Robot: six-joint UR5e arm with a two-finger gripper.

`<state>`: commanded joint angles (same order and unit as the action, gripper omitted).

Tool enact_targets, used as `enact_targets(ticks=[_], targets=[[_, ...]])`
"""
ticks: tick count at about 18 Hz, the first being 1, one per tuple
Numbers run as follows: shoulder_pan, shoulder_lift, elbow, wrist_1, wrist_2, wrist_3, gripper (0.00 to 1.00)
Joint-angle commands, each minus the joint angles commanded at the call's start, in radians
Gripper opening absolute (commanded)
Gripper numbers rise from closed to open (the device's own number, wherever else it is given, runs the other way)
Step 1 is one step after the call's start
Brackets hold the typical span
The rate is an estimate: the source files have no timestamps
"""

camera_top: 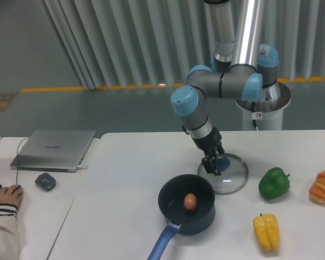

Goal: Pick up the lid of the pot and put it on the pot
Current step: 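Close the gripper on the blue knob of the lid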

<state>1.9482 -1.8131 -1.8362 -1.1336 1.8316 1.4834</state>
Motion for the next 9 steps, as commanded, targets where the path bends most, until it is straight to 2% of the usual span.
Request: enact_targets(ticks=[9], targets=[[-0.015,-0.006,-0.014,0.002,0.034,-0.017,1.00]])
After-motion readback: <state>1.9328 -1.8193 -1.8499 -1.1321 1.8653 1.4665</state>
